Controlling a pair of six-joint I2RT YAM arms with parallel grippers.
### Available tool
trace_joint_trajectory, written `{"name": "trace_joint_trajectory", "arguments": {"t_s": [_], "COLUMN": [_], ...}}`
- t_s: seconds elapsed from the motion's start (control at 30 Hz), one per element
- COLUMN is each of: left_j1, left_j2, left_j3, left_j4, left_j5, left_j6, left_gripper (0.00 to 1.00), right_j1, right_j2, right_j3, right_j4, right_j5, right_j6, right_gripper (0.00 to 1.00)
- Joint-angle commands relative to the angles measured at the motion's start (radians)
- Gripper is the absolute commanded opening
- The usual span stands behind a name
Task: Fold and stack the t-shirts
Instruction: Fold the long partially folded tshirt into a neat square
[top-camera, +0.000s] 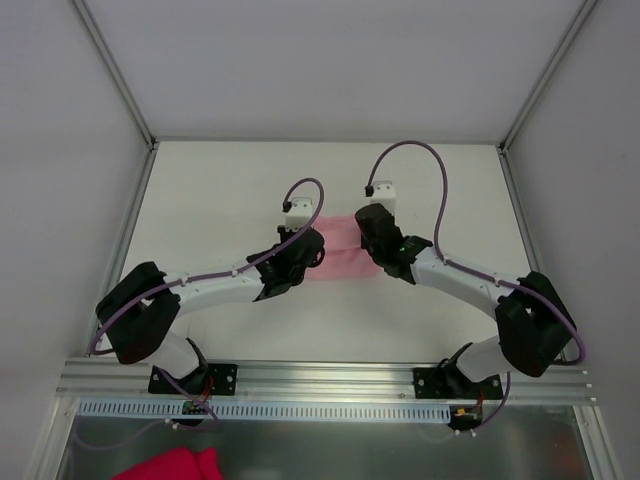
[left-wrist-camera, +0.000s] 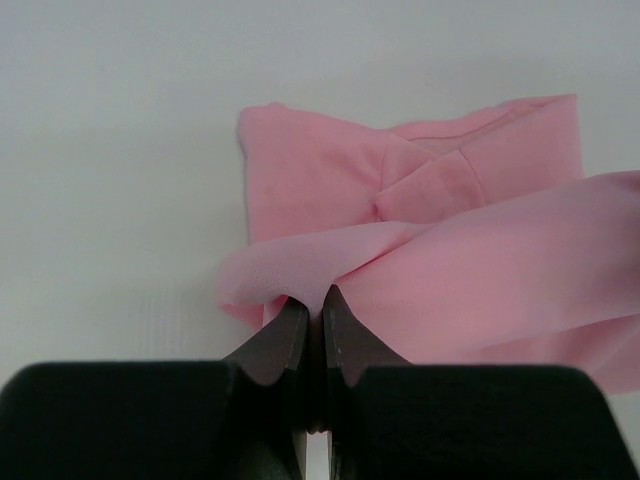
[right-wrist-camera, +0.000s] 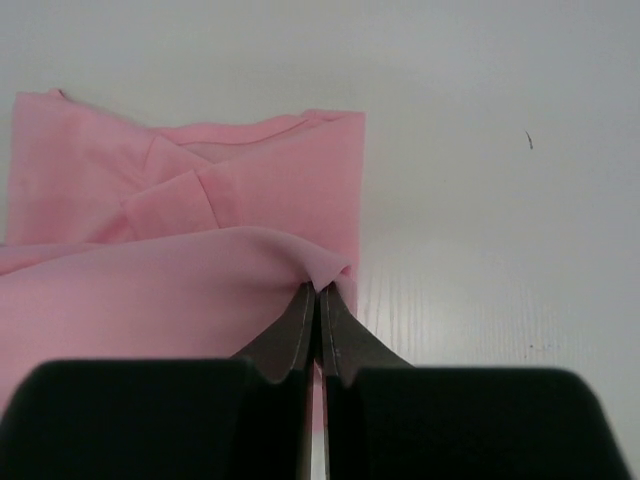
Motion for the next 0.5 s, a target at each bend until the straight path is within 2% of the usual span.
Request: {"name": "trace_joint_trajectory", "arguments": {"t_s": [0.0, 0.3, 0.37, 0.4, 0.43, 0.47], "left_j1": [0.032, 0.123, 0.146, 0.166, 0.174, 0.180], "left_j2": [0.034, 0.160, 0.187, 0.222, 0.241, 0.261], "left_j3": [0.060, 0.163, 0.195, 0.212, 0.247, 0.265], "left_j4": [0.045, 0.042, 0.047, 0.039, 0.042, 0.050], "left_j5": [0.033, 0.100, 0.139, 0.151, 0.163, 0.165], "left_j6": [0.031, 0.056, 0.065, 0.068, 0.076, 0.094], "left_gripper": [0.00, 0.00, 0.01, 0.13, 0.31, 0.64], "right_j1": [-0.042, -0.119, -0.131, -0.134, -0.137, -0.140], "right_j2": [0.046, 0.245, 0.302, 0.320, 0.334, 0.343], "right_j3": [0.071, 0.219, 0.259, 0.302, 0.318, 0.327], "right_j4": [0.076, 0.102, 0.082, 0.077, 0.079, 0.105], "right_j5": [-0.076, -0.177, -0.161, -0.156, -0.144, -0.124], "right_j6": [-0.040, -0.066, -0.080, -0.084, -0.121, -0.141], "right_gripper": [0.01, 0.01, 0.06, 0.22, 0.32, 0.42]}}
